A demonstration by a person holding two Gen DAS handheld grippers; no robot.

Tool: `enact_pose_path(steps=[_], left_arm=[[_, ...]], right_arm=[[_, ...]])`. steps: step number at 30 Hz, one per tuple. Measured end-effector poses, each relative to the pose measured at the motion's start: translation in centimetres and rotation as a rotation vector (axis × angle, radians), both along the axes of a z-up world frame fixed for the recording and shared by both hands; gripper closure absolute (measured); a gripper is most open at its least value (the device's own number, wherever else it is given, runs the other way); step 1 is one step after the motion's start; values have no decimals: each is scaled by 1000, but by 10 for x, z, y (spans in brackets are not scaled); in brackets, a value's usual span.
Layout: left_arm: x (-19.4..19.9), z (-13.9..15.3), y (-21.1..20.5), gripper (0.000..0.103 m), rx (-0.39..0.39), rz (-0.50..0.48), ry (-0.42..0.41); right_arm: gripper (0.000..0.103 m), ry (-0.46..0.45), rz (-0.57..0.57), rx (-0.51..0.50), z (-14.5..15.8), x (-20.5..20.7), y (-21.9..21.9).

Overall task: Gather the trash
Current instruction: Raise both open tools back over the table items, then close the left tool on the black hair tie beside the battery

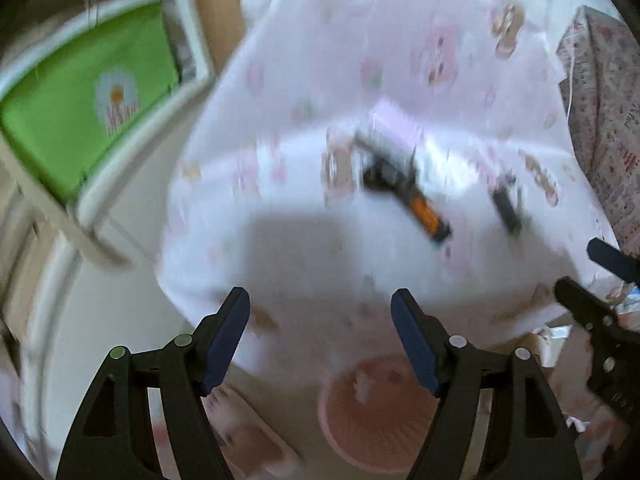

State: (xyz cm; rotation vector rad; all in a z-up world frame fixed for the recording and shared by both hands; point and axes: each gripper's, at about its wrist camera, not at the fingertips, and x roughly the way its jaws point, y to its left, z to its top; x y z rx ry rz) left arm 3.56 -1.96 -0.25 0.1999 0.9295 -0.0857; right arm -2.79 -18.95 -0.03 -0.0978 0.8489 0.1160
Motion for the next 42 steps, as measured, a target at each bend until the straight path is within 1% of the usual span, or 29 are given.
enact_pose_path(steps=[2,4,7,10,12,15,17,19,21,24,26,28,33,37,42], left_arm=[[5,16,-5,31,46,-33,-64],[11,30,-9,30,62,-57,-101],[29,42,-11,30,28,-78,-100],[40,51,-13,30,22,-81,-115],[46,54,-13,29,20,-79,-129],[51,50,-11,29,-1,-74,-126],[50,41,-10,28,0,-79,-120],[50,29,-9,28,8,-79,-106],[52,14,-7,28,0,-72,-66],[56,-1,-4,28,-54,-47,4],[58,-8,-5,28,-78,-37,42],[58,-13,-7,28,-76,-29,55],[61,-28,-13,28,-73,-17,108],[64,-37,-19,28,-97,-17,154],[66,-40,-27,28,-139,-26,179]], right_arm=[[40,-14,-20,8,9,3,-10],[39,-21,-40,-3,18,6,-18],[39,-41,-41,-44,33,14,-29],[37,-63,-57,-65,46,24,-41],[34,-64,-74,-53,51,33,-51],[34,-72,-111,-38,50,41,-64],[34,-68,-135,-16,43,44,-71],[34,-50,-161,2,34,47,-78],[34,-26,-194,19,24,50,-85],[34,-3,-225,45,16,50,-93],[34,0,-238,34,13,51,-95],[34,10,-244,33,10,52,-98],[34,65,-251,72,0,58,-102],[34,87,-246,63,-6,65,-101],[34,103,-263,75,-11,79,-104]])
